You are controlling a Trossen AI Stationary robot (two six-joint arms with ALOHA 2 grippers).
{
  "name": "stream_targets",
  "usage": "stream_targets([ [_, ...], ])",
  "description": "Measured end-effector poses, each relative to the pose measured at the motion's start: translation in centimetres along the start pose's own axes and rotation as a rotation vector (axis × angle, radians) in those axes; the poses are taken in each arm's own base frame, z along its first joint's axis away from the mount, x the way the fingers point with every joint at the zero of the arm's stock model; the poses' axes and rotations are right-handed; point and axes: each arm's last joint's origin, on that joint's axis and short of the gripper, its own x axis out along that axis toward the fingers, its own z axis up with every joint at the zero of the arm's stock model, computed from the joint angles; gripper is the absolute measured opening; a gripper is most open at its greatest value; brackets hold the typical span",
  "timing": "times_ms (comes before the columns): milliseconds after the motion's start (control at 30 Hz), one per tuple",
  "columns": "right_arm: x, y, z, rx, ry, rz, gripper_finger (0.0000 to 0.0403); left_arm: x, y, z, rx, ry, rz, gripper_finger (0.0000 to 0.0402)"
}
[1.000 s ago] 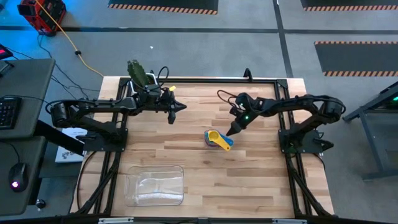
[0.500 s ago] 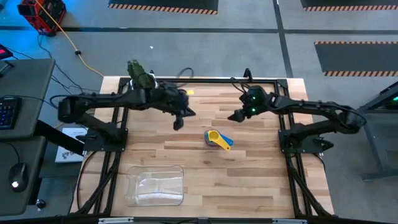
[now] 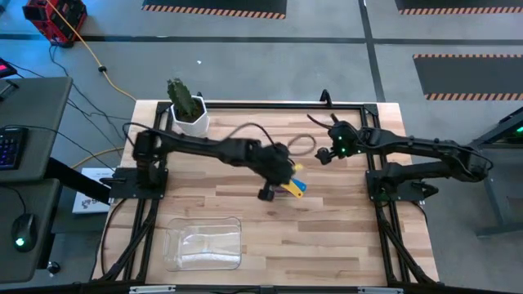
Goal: Nest measuring cups in basket
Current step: Adjust the nested measuring cups
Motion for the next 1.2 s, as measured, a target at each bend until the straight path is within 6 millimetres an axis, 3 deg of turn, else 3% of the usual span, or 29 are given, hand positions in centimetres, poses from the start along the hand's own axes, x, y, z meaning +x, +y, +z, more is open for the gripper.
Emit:
stream_targets([
  [333, 0.4, 0.8, -0.8, -0.095, 0.036, -0.002, 0.0391, 4.9, -2.9, -0.9, -0.004, 0.067, -0.047, 0.0],
  [433, 0.9, 0.9, -1.0, -0.099, 0.076, -0.002, 0.0372, 6.4, -3.8, -1.8, -0.014, 0.081, -0.058, 0.0],
  [567, 1.7, 1.2, -1.5, -0.105, 0.134, -0.012, 0.0291, 7.2, -4.8, -2.8, -0.039, 0.105, -0.038, 0.0],
  [667, 2.4, 1.3, -2.2, -0.181, 0.211, -0.031, 0.0183, 7.8, -5.0, -3.5, -0.078, 0.084, -0.011, 0.0],
  [767, 2.9, 0.7, -3.0, -0.253, 0.274, -0.065, 0.0051, 8.3, -5.2, -3.8, -0.108, 0.011, 0.009, 0.0],
  [800, 3.0, 0.1, -3.6, -0.255, 0.283, -0.074, 0.0026, 8.4, -5.3, -4.0, -0.118, 0.001, 0.021, 0.0],
  [900, 3.2, -1.6, -5.7, -0.188, 0.284, 0.007, 0.0024, 8.8, -5.7, -4.6, -0.157, -0.003, 0.056, 0.0],
  [1067, 3.1, -2.0, -7.7, 0.04, 0.075, 0.39, 0.0003, 9.1, -6.3, -4.3, -0.159, -0.079, 0.065, 0.0],
  [1200, 3.2, -2.3, -7.9, 0.151, -0.113, 0.383, 0.0002, 9.4, -6.2, -4.4, -0.137, -0.112, 0.11, 0.0],
])
